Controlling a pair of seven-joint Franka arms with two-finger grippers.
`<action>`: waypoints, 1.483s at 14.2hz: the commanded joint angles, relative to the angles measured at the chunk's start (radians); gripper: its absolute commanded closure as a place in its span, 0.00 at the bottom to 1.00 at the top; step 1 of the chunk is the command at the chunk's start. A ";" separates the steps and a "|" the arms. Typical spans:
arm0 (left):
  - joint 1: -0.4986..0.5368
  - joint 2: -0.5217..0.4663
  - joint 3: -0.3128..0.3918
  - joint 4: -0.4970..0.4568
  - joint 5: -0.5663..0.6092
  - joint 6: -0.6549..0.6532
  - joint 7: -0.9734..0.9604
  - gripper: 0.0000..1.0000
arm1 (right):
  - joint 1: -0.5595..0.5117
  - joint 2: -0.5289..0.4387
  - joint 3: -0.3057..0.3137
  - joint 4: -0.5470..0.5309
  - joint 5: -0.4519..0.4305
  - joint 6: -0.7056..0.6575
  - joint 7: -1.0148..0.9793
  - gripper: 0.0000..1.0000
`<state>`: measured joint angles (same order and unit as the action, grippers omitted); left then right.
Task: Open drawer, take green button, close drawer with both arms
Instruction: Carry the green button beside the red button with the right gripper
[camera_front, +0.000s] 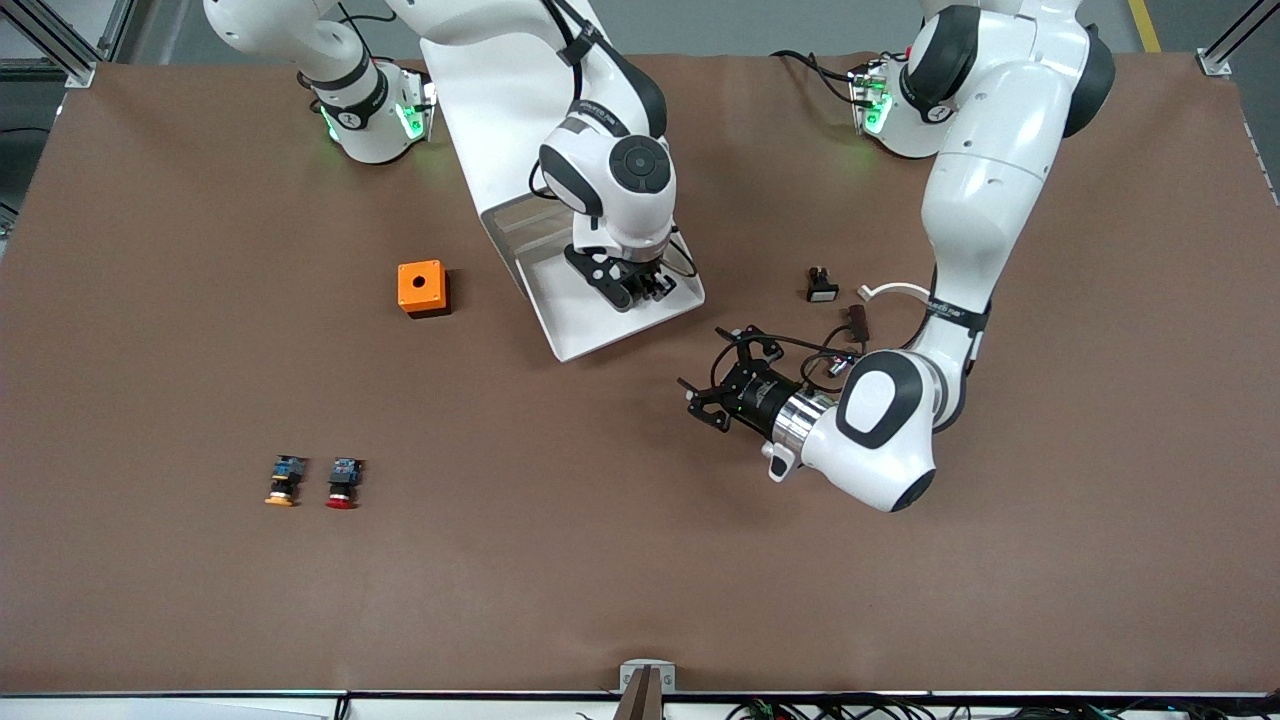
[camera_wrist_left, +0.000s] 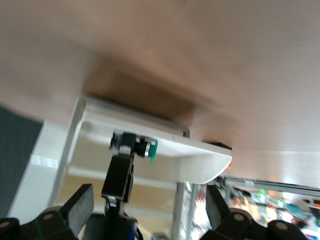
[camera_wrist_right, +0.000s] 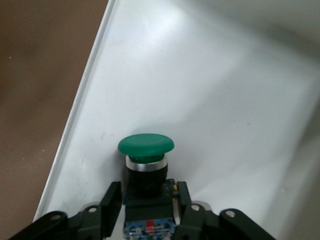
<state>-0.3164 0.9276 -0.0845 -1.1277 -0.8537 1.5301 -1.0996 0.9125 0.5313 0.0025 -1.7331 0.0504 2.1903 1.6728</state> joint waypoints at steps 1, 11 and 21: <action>-0.029 -0.070 0.015 -0.021 0.118 0.088 0.073 0.01 | 0.019 -0.004 -0.007 0.015 -0.001 -0.010 -0.002 0.99; -0.150 -0.115 0.009 -0.056 0.550 0.431 0.112 0.01 | -0.358 -0.042 -0.015 0.138 0.002 -0.216 -0.781 1.00; -0.288 -0.104 0.009 -0.179 0.760 0.533 -0.081 0.01 | -0.652 0.088 -0.015 0.095 -0.014 0.025 -1.284 0.99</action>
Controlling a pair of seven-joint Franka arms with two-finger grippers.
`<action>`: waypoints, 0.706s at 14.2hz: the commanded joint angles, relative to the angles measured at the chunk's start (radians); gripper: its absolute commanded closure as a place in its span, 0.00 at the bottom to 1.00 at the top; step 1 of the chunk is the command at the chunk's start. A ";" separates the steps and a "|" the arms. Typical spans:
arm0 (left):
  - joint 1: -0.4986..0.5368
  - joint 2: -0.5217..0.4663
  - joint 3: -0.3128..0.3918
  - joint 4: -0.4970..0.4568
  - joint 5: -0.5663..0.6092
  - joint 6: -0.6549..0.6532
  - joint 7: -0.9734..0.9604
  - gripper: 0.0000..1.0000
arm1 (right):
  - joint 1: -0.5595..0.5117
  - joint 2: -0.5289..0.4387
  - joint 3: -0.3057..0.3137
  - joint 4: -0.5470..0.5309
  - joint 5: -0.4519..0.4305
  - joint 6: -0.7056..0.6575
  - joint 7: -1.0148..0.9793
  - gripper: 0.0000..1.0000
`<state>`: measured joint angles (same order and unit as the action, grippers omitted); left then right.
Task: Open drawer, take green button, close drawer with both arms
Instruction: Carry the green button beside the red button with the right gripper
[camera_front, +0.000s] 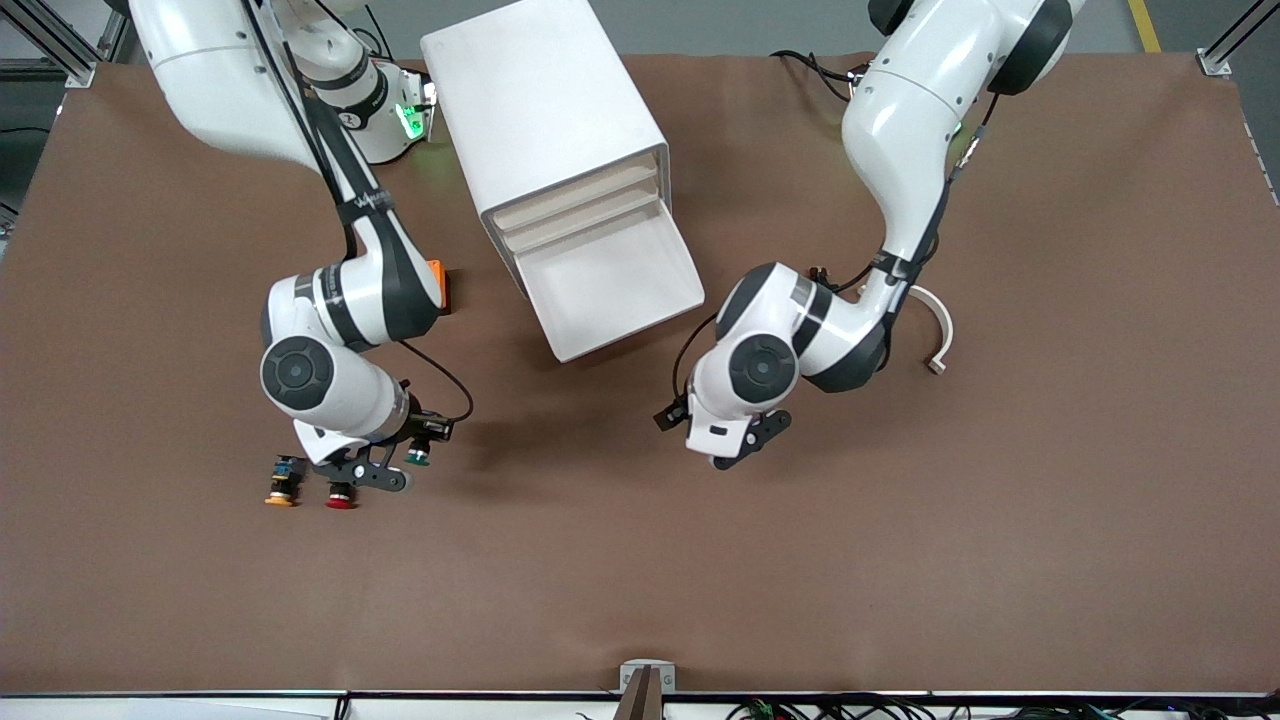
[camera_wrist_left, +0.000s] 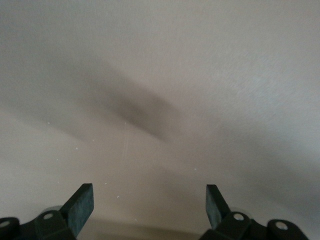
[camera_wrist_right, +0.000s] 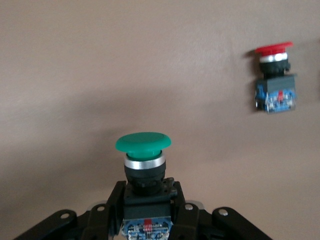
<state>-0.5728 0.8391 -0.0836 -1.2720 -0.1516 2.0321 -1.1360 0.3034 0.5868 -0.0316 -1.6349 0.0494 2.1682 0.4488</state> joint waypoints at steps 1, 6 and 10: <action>-0.036 -0.015 0.007 -0.036 0.063 0.031 -0.048 0.01 | -0.049 0.047 0.019 -0.003 -0.013 0.065 -0.088 0.99; -0.120 -0.015 0.010 -0.038 0.069 0.034 -0.093 0.01 | -0.092 0.087 0.019 -0.003 -0.013 0.117 -0.222 0.98; -0.171 -0.015 0.007 -0.040 0.069 0.036 -0.094 0.01 | -0.105 0.120 0.019 -0.006 -0.013 0.157 -0.222 0.95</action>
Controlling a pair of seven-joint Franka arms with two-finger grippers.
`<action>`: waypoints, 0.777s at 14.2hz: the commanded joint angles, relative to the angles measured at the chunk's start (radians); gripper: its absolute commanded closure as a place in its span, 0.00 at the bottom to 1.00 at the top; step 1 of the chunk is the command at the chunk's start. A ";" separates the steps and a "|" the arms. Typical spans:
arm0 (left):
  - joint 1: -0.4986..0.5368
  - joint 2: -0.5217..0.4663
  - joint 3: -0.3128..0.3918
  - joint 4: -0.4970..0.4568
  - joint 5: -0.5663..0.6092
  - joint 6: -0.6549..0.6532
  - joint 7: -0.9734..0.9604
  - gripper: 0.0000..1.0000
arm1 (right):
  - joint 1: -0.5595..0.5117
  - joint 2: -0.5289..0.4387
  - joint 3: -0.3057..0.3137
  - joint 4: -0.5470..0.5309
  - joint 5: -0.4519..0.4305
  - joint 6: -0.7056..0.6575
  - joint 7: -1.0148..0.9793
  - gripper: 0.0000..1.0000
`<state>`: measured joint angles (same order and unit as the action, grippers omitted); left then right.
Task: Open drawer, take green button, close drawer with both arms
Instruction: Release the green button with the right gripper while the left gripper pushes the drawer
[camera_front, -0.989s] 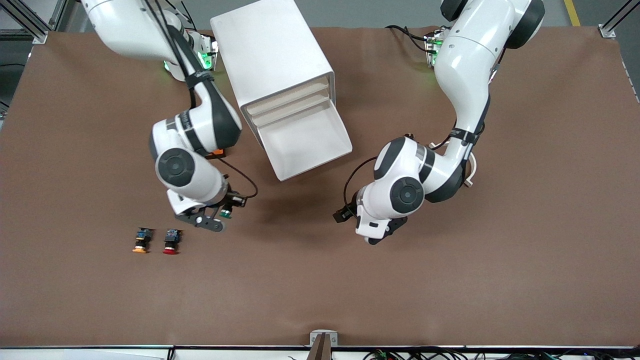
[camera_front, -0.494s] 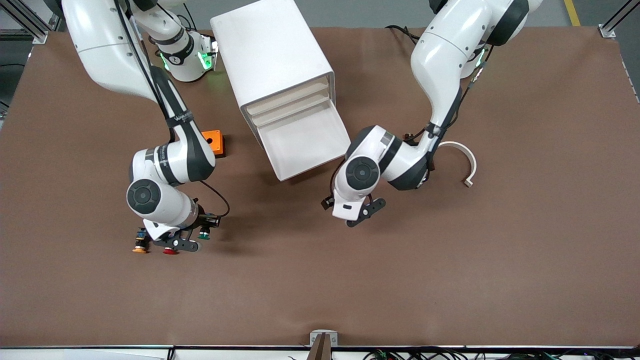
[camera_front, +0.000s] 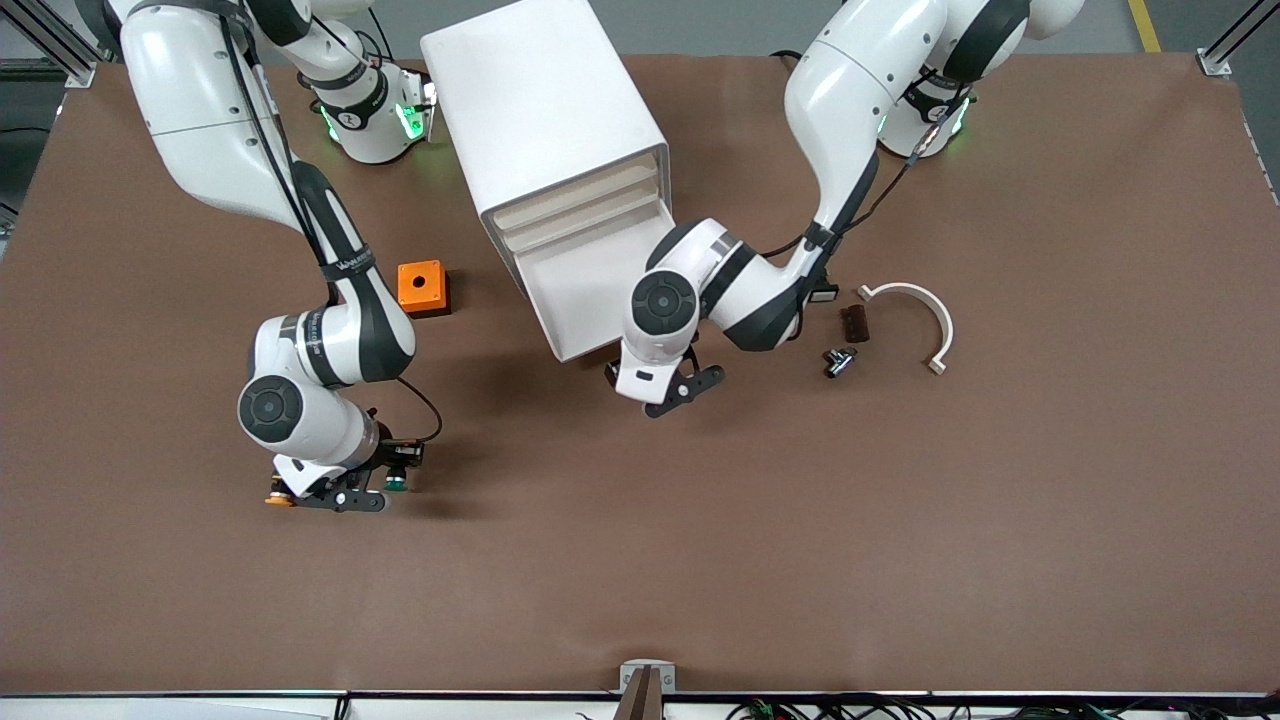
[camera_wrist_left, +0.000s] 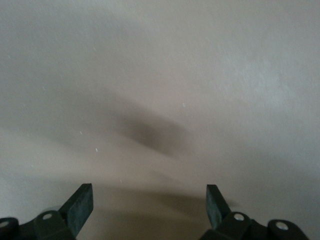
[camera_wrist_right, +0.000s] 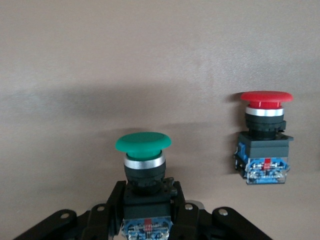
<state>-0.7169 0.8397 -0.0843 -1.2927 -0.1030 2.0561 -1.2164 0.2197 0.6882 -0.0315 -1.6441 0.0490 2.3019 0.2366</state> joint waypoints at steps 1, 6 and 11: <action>-0.038 -0.016 0.008 -0.019 0.020 0.012 -0.015 0.01 | -0.022 0.025 0.019 0.003 -0.011 0.036 -0.010 0.93; -0.104 -0.016 0.006 -0.025 0.009 0.004 -0.054 0.01 | -0.023 0.031 0.019 0.001 -0.008 0.041 0.004 0.00; -0.119 -0.016 -0.035 -0.030 -0.030 -0.001 -0.098 0.01 | -0.037 -0.022 0.019 0.010 -0.008 -0.077 -0.010 0.00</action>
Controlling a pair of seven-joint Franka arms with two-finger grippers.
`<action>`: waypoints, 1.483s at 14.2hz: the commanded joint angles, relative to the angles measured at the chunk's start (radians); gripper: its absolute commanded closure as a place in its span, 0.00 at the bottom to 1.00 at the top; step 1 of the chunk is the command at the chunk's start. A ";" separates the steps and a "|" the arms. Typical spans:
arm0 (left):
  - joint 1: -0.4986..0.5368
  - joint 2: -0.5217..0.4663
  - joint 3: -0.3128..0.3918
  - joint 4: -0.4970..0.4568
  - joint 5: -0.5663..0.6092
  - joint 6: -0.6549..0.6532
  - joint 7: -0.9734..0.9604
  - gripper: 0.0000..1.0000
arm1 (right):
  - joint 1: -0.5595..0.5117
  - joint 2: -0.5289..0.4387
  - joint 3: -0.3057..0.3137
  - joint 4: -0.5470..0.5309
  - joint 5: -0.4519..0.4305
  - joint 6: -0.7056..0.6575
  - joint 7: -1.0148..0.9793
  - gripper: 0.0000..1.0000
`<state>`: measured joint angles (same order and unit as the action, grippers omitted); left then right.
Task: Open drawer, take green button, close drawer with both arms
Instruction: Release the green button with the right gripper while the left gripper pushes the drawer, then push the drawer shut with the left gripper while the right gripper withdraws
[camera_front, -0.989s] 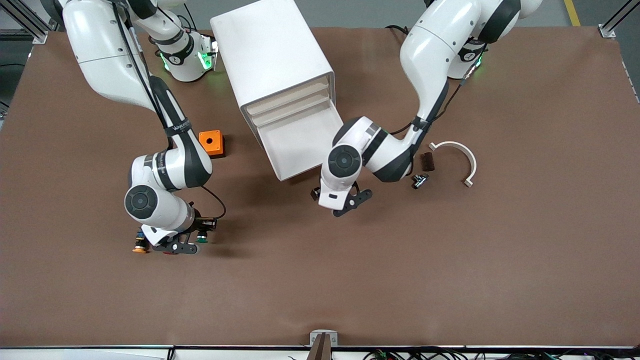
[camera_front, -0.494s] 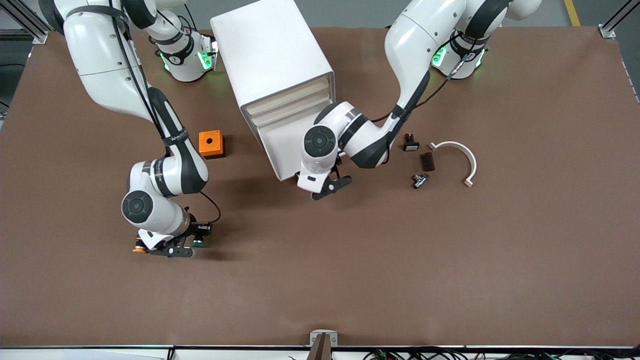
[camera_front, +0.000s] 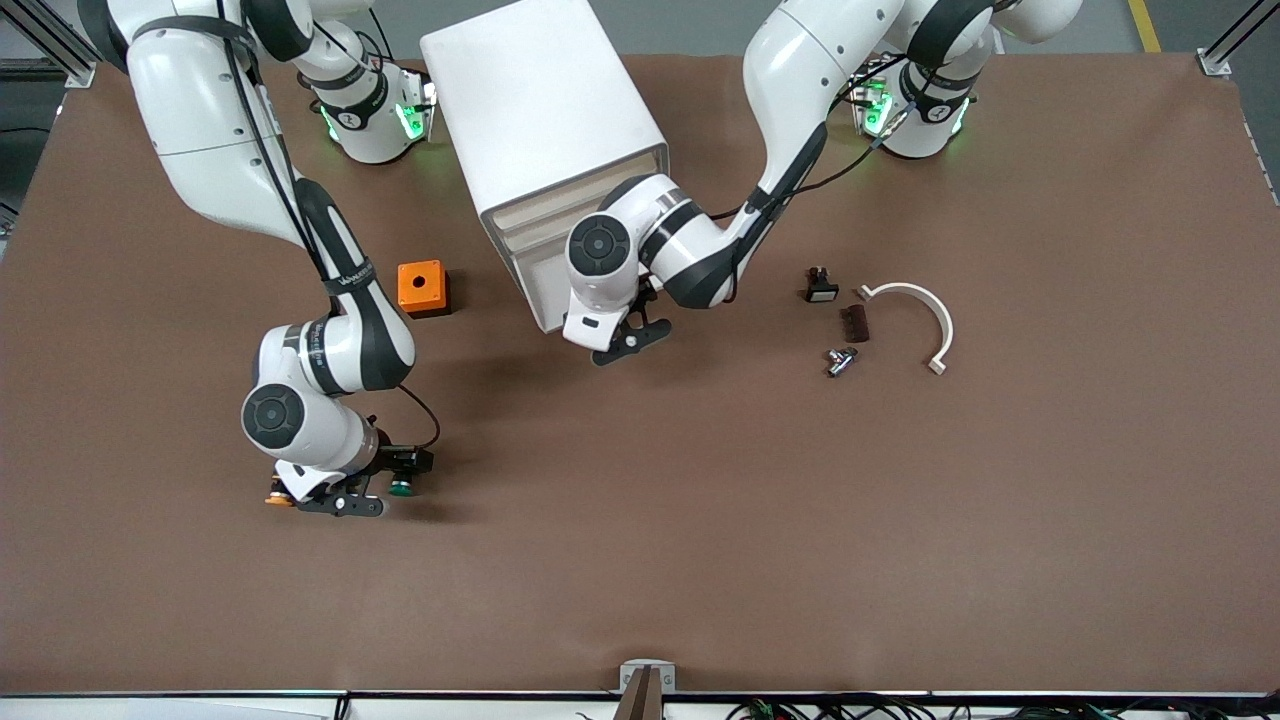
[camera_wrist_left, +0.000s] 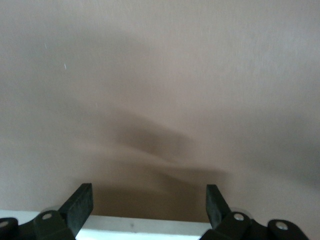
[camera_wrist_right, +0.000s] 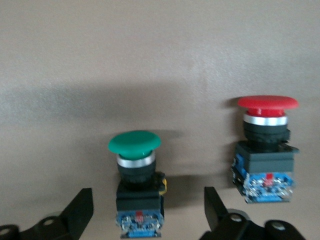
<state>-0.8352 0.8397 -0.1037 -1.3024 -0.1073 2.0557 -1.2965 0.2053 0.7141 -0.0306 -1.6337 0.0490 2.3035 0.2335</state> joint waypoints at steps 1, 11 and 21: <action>-0.001 -0.016 -0.028 -0.020 -0.041 -0.002 -0.027 0.01 | -0.024 -0.076 0.018 0.000 -0.011 -0.111 -0.009 0.00; -0.036 -0.004 -0.051 -0.026 -0.222 0.000 -0.037 0.01 | -0.167 -0.395 0.018 -0.008 -0.046 -0.540 -0.190 0.00; -0.024 -0.004 -0.050 -0.023 -0.250 0.000 -0.020 0.01 | -0.188 -0.688 0.018 -0.081 -0.046 -0.685 -0.201 0.00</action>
<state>-0.8654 0.8422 -0.1547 -1.3277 -0.3482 2.0558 -1.3233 0.0356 0.0717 -0.0295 -1.6737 0.0156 1.6123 0.0366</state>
